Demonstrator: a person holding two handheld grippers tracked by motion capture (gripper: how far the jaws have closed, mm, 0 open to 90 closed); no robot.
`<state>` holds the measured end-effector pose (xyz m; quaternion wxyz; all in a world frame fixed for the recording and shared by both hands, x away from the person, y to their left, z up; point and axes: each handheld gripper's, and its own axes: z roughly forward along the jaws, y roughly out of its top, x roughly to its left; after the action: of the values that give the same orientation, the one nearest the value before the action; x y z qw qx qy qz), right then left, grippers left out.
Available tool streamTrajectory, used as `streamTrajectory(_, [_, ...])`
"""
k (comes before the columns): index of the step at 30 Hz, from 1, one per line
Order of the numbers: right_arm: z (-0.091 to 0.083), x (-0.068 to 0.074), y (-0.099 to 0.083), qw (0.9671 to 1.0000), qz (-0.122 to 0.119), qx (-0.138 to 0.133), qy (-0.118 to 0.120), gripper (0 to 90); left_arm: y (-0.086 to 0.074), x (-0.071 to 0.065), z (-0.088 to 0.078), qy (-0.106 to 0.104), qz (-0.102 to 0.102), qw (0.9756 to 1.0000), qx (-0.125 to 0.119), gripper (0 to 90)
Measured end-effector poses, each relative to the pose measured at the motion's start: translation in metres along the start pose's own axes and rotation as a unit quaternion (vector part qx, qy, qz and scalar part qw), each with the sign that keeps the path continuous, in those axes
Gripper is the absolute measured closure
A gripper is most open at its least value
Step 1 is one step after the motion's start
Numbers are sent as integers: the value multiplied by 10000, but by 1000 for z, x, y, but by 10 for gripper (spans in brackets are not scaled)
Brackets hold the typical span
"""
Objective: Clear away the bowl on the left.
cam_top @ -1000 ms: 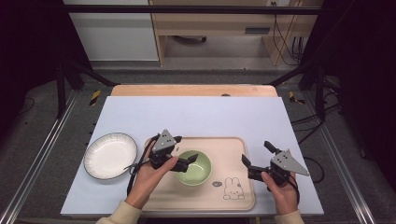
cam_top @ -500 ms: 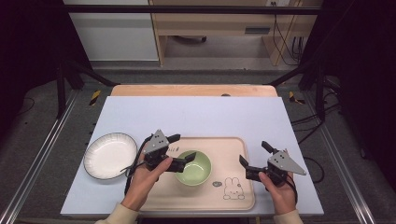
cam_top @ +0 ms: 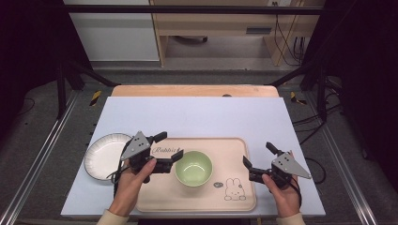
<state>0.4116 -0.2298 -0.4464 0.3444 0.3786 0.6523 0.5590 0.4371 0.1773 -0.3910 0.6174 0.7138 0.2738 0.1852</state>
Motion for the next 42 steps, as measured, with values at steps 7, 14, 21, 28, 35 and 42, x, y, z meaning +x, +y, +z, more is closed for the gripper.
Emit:
streamTrajectory(7, [0, 0, -1, 10000, 20, 28, -16, 33, -1, 12, -23, 94, 24, 9998, -202, 102])
streamTrajectory(14, [0, -2, -1, 10000, 23, 16, -28, 33, -1, 18, -43, 171, 5, 9993, -337, 88])
streamTrajectory(21, [1, -1, -1, 10000, 13, 33, -24, 33, -4, 24, -58, 196, -44, 9990, -387, 83])
streamTrajectory(28, [1, 0, -1, 10000, 7, 29, 16, 33, -14, 34, -78, 435, -38, 9985, -318, 74])
streamTrajectory(35, [2, 0, -1, 10000, -15, 34, 38, 33, -29, 43, -87, 725, -16, 9970, -262, 77])
streamTrajectory(42, [2, 1, -1, 10000, -15, 41, 41, 33, -49, 48, -88, 926, 83, 9956, -122, 80])
